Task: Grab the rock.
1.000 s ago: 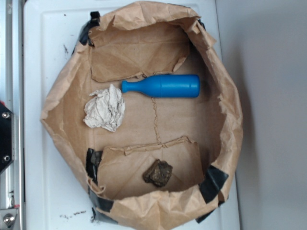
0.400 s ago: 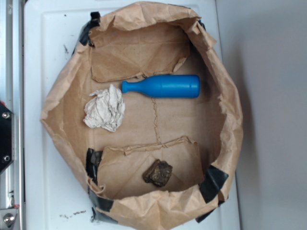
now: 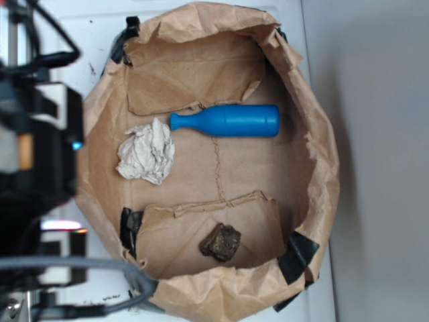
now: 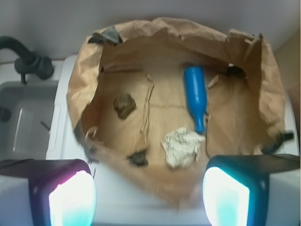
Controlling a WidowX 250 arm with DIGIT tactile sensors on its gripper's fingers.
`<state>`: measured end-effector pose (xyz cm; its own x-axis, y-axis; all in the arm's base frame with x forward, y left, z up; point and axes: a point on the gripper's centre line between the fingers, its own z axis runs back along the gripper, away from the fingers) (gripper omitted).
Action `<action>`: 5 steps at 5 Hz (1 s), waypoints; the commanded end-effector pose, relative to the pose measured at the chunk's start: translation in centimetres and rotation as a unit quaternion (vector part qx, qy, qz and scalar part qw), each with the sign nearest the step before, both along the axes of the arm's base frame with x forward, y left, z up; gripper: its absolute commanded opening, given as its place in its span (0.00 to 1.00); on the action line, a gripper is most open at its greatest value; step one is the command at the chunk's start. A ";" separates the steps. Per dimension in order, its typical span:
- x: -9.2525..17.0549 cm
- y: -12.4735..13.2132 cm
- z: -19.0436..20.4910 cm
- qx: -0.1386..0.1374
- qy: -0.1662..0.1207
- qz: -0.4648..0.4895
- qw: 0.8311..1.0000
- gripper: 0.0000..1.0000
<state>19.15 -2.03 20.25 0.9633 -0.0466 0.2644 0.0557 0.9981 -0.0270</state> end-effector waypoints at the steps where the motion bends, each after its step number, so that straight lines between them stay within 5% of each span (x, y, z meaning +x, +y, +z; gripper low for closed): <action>1: 3.8 2.1 -4.4 0.010 0.013 -0.013 1.000 1.00; 3: 6.9 5.6 -9.4 0.000 0.072 0.043 0.996 1.00; 4: 7.4 4.1 -10.3 0.004 0.058 -0.006 0.998 1.00; 5: 7.5 1.2 -9.9 -0.044 0.013 -0.132 0.990 1.00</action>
